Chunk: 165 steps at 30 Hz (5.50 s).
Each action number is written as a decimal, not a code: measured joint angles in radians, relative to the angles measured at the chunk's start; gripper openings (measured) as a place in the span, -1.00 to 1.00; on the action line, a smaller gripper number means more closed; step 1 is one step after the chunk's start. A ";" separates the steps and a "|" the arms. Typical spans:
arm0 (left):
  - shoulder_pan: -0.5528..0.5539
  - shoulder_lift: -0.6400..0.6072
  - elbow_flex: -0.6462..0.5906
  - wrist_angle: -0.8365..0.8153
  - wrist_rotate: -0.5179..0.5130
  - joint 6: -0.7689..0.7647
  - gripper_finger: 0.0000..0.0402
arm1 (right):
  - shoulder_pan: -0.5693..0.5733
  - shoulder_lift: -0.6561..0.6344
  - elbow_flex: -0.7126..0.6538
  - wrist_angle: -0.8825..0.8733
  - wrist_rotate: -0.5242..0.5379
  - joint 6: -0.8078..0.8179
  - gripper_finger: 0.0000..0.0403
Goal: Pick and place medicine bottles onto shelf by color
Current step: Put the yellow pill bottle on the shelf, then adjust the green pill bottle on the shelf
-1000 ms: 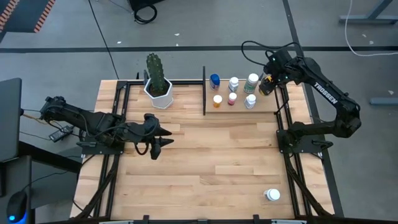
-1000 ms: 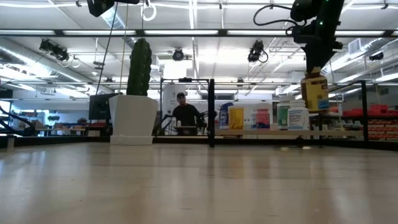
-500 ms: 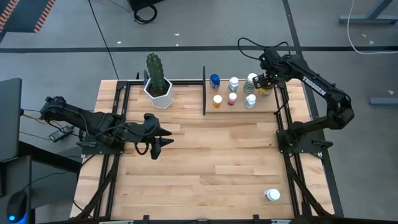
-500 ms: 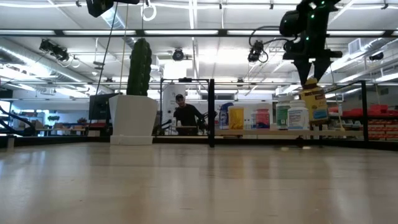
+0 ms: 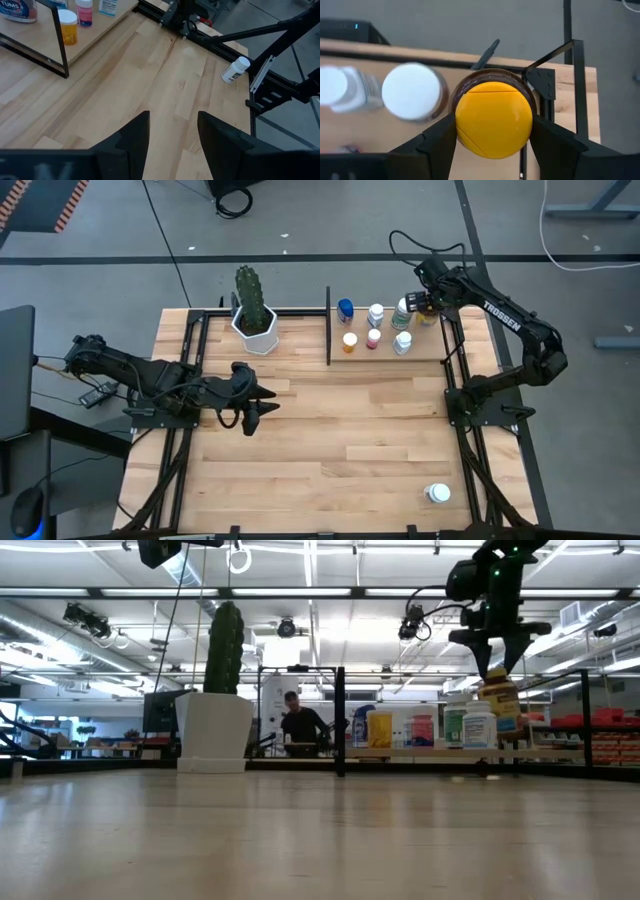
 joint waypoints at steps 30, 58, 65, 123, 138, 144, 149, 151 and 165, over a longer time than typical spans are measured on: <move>0.000 0.000 0.000 0.000 0.000 0.002 -0.14 | -0.003 0.000 0.000 -0.030 -0.007 0.153 0.18; -0.002 0.000 0.000 0.000 0.023 -0.027 -0.14 | -0.004 0.000 0.000 -0.049 -0.072 -1.095 0.18; -0.002 0.000 0.000 0.000 0.023 -0.064 -0.14 | -0.067 -0.001 -0.022 -0.009 -0.105 -1.176 0.18; -0.001 0.000 0.000 0.002 0.023 -0.106 -0.14 | -0.080 0.000 -0.081 0.086 -0.127 -1.145 0.37; -0.001 0.000 0.000 0.003 0.023 -0.106 -0.14 | -0.034 0.000 -0.081 0.114 0.046 -1.126 0.37; -0.001 0.000 0.000 0.003 0.023 -0.106 -0.14 | -0.027 -0.004 -0.081 0.110 0.052 -1.125 0.37; -0.001 0.000 0.000 0.003 0.023 -0.106 -0.14 | -0.022 -0.022 -0.080 0.111 0.053 -1.136 0.37; -0.002 0.000 0.000 0.002 0.023 -0.106 -0.14 | -0.022 -0.035 -0.080 0.110 0.052 -1.156 0.37; -0.002 0.000 0.000 -0.001 0.023 -0.104 -0.14 | 0.008 -0.174 -0.080 0.117 0.020 -1.241 0.37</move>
